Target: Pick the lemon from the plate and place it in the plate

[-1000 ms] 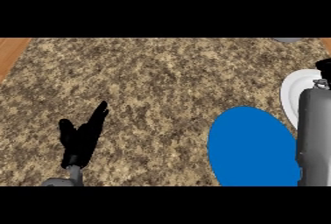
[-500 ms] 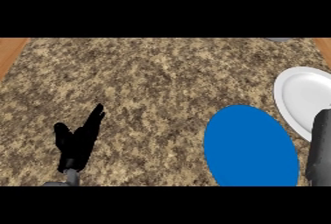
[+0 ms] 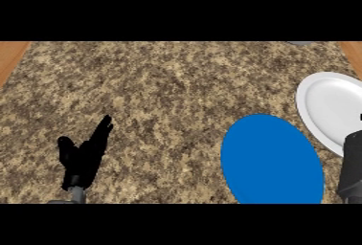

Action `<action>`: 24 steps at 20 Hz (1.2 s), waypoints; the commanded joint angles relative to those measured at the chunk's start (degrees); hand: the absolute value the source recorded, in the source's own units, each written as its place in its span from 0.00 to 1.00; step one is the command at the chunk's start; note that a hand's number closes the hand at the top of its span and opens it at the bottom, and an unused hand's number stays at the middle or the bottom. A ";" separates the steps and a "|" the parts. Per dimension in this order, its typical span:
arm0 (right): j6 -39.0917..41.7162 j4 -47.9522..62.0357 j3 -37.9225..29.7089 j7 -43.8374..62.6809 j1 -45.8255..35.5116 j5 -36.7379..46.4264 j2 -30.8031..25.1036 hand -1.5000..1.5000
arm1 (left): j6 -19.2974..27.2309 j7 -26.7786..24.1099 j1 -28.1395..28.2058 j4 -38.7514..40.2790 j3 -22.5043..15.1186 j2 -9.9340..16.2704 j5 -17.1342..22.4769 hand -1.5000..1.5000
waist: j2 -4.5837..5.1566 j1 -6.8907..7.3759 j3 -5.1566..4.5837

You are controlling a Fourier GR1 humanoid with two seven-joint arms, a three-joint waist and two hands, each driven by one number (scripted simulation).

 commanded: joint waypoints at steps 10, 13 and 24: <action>-25.10 10.34 2.74 -22.95 1.31 -30.42 -6.02 0.00 | 1.25 1.26 0.83 1.67 -0.75 -1.91 -0.98 0.50 | -0.05 -0.45 -0.25; -29.11 7.72 4.09 -25.89 2.52 -35.17 -5.12 0.00 | -1.35 1.53 0.12 2.36 1.20 0.87 0.31 0.50 | -0.15 -0.66 -0.34; -25.55 -21.90 23.17 -29.32 19.46 -53.53 10.76 0.00 | -0.24 1.14 2.81 0.61 0.73 -1.20 -0.24 0.50 | -0.72 -1.65 -0.54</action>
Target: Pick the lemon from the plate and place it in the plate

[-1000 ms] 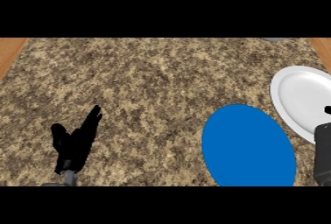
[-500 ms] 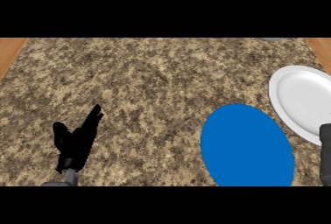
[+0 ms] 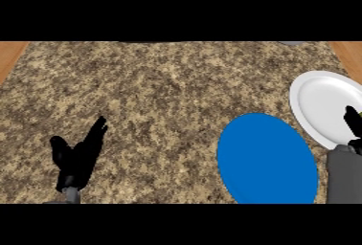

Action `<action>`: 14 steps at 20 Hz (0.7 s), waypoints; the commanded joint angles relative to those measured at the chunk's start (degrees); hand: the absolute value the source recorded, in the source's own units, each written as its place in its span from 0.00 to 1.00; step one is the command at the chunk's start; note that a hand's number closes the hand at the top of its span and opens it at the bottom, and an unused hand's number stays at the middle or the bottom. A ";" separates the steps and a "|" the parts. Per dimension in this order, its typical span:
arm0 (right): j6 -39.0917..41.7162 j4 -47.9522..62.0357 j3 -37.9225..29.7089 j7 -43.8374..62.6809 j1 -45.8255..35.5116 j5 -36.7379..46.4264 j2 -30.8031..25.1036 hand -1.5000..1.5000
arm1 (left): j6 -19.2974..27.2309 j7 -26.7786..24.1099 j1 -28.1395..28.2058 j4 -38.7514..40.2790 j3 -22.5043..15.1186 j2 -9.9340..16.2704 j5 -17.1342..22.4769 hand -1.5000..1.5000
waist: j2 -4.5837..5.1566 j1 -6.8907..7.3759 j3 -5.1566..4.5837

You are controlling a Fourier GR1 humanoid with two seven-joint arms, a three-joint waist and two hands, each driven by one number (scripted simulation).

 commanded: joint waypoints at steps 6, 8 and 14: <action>-1.79 -18.54 22.26 8.40 19.54 -4.39 4.04 0.00 | 1.76 4.08 -0.45 -1.51 -1.51 -1.70 -1.66 0.50 | 0.37 0.14 -0.39; -2.83 -17.89 25.02 13.76 21.44 0.53 4.06 0.00 | -1.06 1.18 -2.60 3.62 1.32 -0.32 0.27 0.50 | 0.55 0.19 -0.43; -6.10 -18.10 34.50 26.80 25.70 10.96 4.09 0.00 | -1.17 2.20 -3.88 4.45 1.81 0.00 -0.02 0.50 | 0.69 0.24 -0.47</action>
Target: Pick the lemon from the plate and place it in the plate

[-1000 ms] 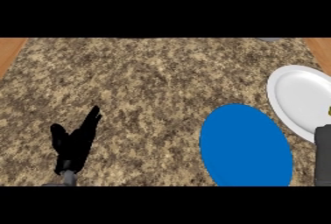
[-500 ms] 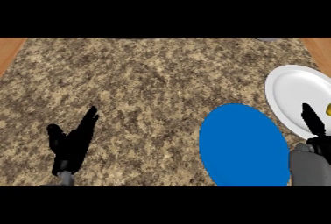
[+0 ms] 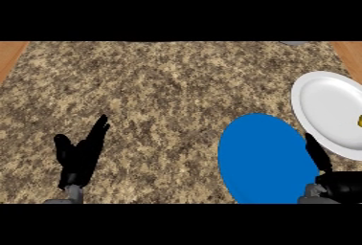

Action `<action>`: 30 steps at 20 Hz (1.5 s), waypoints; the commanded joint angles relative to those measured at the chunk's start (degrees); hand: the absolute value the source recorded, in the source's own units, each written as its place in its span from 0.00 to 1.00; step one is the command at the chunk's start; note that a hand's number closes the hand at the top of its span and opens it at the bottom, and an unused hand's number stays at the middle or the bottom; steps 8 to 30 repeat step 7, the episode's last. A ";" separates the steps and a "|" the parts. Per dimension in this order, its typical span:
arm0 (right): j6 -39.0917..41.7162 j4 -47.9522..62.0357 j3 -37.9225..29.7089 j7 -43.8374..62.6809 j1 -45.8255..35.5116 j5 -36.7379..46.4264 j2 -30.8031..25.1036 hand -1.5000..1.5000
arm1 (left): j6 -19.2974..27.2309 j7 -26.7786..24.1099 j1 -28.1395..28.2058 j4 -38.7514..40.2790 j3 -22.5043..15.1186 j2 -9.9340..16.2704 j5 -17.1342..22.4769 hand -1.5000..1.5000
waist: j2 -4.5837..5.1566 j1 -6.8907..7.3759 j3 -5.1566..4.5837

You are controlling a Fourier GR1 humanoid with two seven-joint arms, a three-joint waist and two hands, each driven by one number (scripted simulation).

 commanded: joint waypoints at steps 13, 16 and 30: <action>-1.41 -0.62 6.55 24.77 0.07 21.78 0.14 0.00 | 0.04 0.91 0.65 1.92 -0.82 -1.55 -0.69 0.50 | 0.43 0.30 -0.28; -1.41 -0.62 6.55 24.77 0.07 21.78 0.14 0.00 | 0.04 0.91 0.65 1.92 -0.82 -1.55 -0.69 0.50 | 0.43 0.30 -0.28; -1.41 -0.62 6.55 24.77 0.07 21.78 0.14 0.00 | 0.04 0.91 0.65 1.92 -0.82 -1.55 -0.69 0.50 | 0.43 0.30 -0.28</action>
